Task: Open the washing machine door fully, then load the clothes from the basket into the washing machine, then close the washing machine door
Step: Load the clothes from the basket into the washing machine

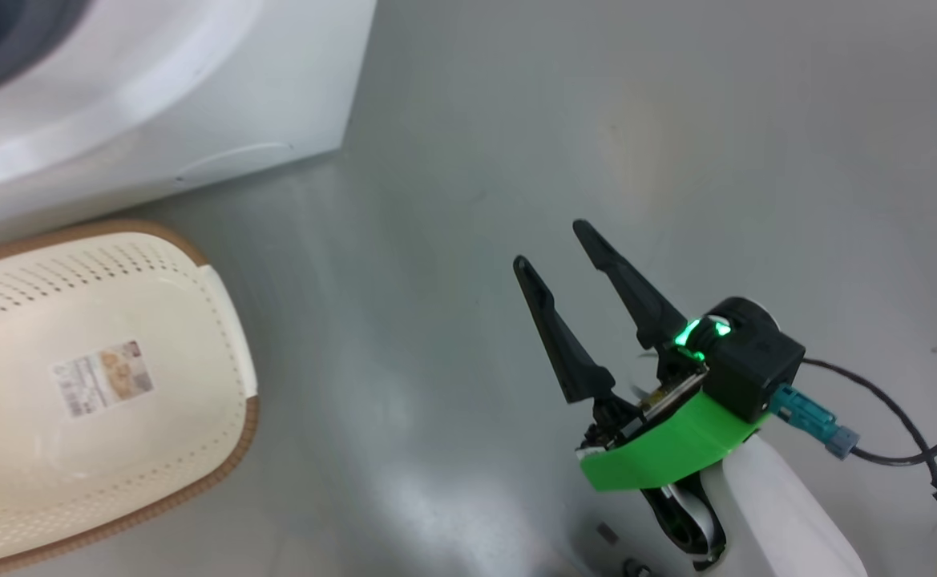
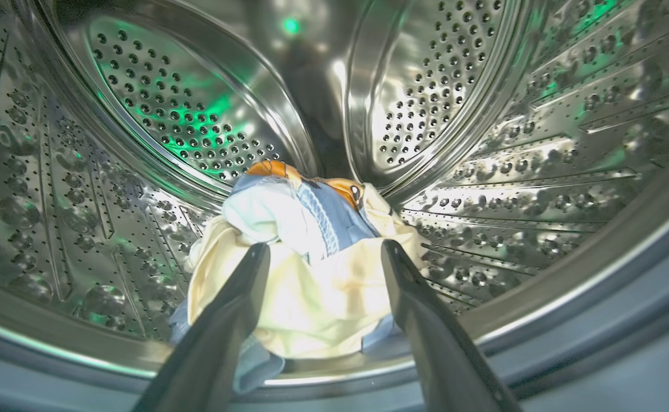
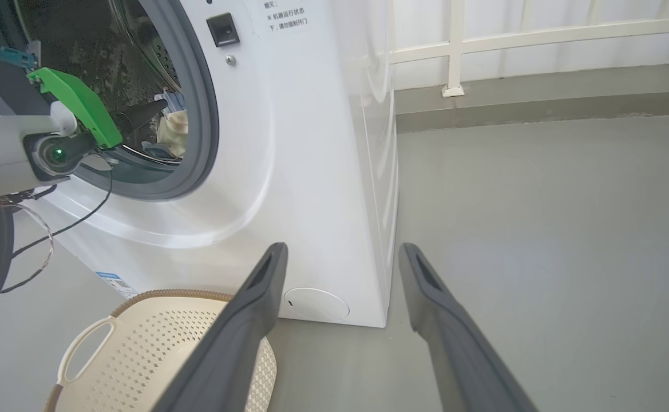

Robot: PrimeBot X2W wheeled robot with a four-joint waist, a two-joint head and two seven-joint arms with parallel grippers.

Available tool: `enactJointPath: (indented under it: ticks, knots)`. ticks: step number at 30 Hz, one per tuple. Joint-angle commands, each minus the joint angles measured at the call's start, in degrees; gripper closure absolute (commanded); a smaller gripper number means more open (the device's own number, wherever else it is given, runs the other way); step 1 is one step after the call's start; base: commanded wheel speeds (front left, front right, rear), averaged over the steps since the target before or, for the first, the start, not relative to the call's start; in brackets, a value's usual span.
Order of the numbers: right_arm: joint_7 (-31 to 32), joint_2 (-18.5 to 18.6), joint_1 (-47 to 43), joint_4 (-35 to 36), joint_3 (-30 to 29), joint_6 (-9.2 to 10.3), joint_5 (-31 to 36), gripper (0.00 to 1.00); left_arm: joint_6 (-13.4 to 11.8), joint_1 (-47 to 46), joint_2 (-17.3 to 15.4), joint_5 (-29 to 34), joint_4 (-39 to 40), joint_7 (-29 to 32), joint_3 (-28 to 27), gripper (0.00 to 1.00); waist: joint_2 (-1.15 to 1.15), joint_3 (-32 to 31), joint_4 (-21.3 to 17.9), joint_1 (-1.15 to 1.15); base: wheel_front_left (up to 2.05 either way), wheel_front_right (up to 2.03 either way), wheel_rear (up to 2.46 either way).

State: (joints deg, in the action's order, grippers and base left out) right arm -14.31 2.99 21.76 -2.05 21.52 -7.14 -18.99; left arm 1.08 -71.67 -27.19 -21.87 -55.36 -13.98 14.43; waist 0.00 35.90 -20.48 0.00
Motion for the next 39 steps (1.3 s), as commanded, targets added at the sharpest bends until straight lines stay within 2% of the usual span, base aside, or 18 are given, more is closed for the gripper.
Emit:
enactJointPath:
  ticks: [1,4,11,12,16,20,28,39]
  knots:
    - [-0.7,-0.1,-2.7,0.8,0.6,-0.35,0.8,0.0,-1.1,4.7,-2.2,-1.0,4.8,-0.8,-1.7,0.0,0.0,-3.1,2.3,0.0,0.0,0.0,0.0]
    - [-0.7,-0.1,-3.5,0.3,0.0,-0.35,1.5,0.0,-2.9,12.6,-1.9,-1.9,12.2,-1.0,-3.5,0.0,0.0,-4.8,3.2,0.0,0.0,0.0,0.0]
    - [-0.7,-0.1,-5.9,-1.0,-2.1,-0.35,3.7,0.0,-9.7,34.2,0.6,-1.8,35.6,-1.0,-6.9,0.0,0.0,-9.2,5.6,0.0,0.0,0.0,0.0]
    - [-0.7,-0.1,-5.9,-1.0,-2.1,-0.35,3.7,0.0,-9.7,34.2,0.6,-1.8,35.6,-1.0,-6.9,0.0,0.0,-9.2,5.6,0.0,0.0,0.0,0.0]
    - [-0.7,-0.1,-7.5,-1.8,-3.4,-0.35,5.1,0.0,-13.2,45.7,2.6,-1.2,46.7,-1.0,-7.3,0.0,0.0,-12.1,7.1,0.0,0.0,0.0,0.0]
    - [-0.7,-0.1,-9.2,-2.8,-4.5,-0.35,6.7,0.0,-16.2,55.5,4.7,-0.6,54.5,-1.0,-6.6,0.0,0.0,-15.3,8.5,0.0,0.0,0.0,0.0]
    - [0.5,-0.1,-12.7,-3.4,-6.8,-0.35,9.3,0.0,-19.1,67.9,7.2,-0.3,61.8,-1.0,-4.6,0.0,0.0,-21.8,11.4,0.0,0.0,0.0,0.0]
    - [4.4,-0.1,-18.6,0.0,-10.0,-0.35,11.3,0.0,-20.0,76.6,9.3,-0.6,63.3,-1.0,-2.5,0.0,0.0,-29.4,14.1,0.0,0.0,0.0,0.0]
